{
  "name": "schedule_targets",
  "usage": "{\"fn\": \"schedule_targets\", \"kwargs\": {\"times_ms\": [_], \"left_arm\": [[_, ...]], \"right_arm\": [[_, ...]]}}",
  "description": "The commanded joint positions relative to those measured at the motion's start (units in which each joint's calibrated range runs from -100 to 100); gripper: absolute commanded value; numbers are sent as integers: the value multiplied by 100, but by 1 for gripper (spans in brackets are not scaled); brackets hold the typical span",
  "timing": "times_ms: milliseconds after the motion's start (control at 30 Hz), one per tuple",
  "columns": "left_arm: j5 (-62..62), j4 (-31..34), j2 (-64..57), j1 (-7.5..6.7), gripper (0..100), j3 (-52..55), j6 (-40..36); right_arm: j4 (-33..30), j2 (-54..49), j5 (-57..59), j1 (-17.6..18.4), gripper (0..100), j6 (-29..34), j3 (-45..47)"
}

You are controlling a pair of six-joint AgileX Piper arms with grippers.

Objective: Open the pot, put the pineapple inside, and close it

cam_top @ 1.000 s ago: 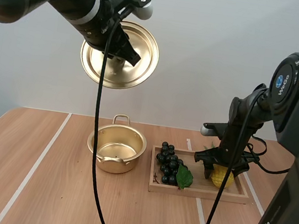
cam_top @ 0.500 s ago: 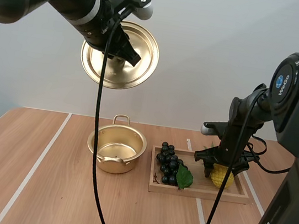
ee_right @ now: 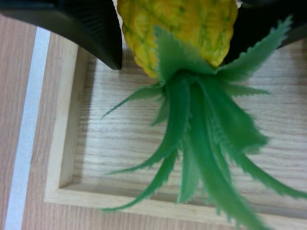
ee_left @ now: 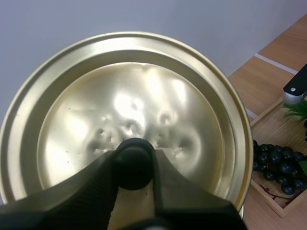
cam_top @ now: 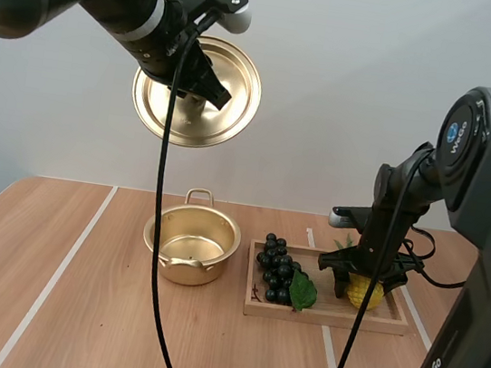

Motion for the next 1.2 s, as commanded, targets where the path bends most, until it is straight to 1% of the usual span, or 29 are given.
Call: {"fn": "schedule_targets", "kwargs": {"times_ms": [0,67,167,200,400,600,767,900,1033,1167], "left_arm": [[-46,-109,-49,-16,0,-44,15],[-46,-109,-49,-16,0,-44,15],[-46,-109,-49,-16,0,-44,15],[-46,-109,-49,-16,0,-44,15],[-275,-72,-99,-16,0,-44,36],[-864,-41,-460,-16,0,-293,57],[-1947,-41,-879,-16,0,-1008,57],[-1890,-62,-878,39,0,-1938,57],[-1891,-179,-773,175,0,-2748,57],[-1878,-199,-706,210,0,-3349,57]], "right_arm": [[-103,143,32,-24,82,-49,58],[-107,143,17,-24,55,-39,58],[-139,143,33,-24,3,-39,58],[-173,143,47,-24,0,-39,58],[-171,143,25,-24,0,-16,-82],[-144,-182,696,-24,0,-16,-811],[-122,-709,899,-24,0,-16,-1385],[-57,-1062,922,-8,0,-28,-1733],[24,-1265,1193,187,0,-48,-2137],[33,-1386,1598,569,0,-48,-2741]]}}
